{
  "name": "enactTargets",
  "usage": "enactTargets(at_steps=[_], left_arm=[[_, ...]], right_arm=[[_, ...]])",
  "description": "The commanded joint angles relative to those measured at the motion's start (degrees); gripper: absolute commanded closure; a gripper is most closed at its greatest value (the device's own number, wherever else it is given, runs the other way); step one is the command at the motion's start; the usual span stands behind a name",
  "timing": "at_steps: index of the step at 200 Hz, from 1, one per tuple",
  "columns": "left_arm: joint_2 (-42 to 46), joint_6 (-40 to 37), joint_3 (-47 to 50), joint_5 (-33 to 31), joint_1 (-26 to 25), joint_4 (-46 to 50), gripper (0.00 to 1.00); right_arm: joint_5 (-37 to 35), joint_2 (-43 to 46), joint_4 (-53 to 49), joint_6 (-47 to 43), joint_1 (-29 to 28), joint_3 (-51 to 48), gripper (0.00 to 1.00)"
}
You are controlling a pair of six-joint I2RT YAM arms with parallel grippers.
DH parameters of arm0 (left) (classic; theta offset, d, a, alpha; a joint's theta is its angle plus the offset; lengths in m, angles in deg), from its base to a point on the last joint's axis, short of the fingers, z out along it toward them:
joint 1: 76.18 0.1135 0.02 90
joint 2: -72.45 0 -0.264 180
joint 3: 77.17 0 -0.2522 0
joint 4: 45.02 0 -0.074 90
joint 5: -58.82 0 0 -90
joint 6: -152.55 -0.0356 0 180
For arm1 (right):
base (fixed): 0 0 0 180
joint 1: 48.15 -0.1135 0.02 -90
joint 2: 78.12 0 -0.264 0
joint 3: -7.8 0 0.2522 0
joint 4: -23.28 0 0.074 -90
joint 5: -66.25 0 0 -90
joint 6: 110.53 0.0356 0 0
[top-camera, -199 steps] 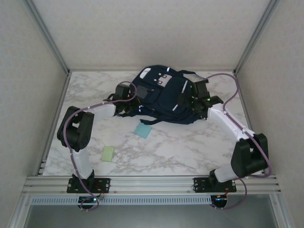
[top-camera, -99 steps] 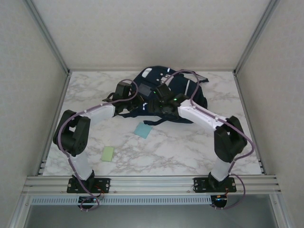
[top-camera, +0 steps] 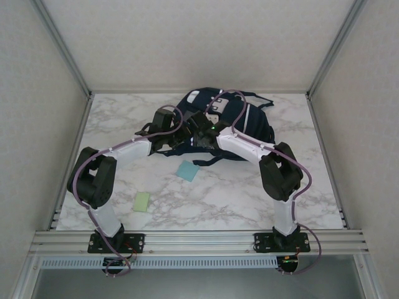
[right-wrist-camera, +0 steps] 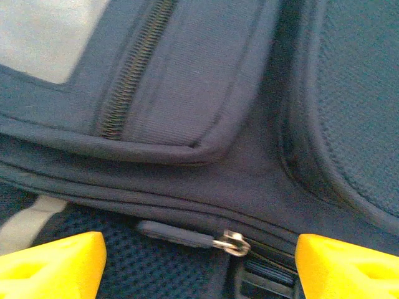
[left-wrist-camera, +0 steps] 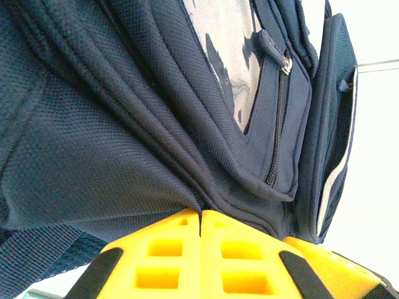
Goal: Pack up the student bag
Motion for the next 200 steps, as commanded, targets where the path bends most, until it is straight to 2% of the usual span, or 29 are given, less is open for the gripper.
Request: enactTargets(at_steps=[1, 29, 83, 113, 138, 170, 200], left_arm=[[2.69, -0.6, -0.76, 2.03, -0.81, -1.94, 1.0], [2.57, -0.69, -0.69, 2.16, -0.76, -1.58, 1.0], [3.69, -0.83, -0.33, 1.87, -0.78, -1.21, 1.0], [4.37, -0.98, -0.41, 1.77, -0.76, -0.91, 1.0], [4.52, -1.33, -0.75, 1.63, -0.53, -0.43, 1.0], [4.05, -1.72, -1.17, 1.2, 0.21, -0.19, 1.0], [3.72, -2.4, -1.73, 0.68, 0.48, 0.39, 1.0]], right_arm=[[-3.02, 3.5, -0.44, 1.29, -0.29, -3.17, 0.22], [-2.15, 6.38, 1.27, -0.47, -0.03, -3.61, 0.24], [3.58, 1.81, 6.59, -1.96, 0.5, -1.67, 0.22], [-2.81, -2.5, 1.0, 0.44, 0.59, 1.15, 0.2], [-8.03, -2.77, -3.15, 1.34, 0.86, -0.01, 0.21], [-12.22, 3.13, -5.58, 1.38, 0.86, -6.88, 0.25], [-7.57, 11.25, -2.68, -1.13, 3.08, -13.53, 0.25]])
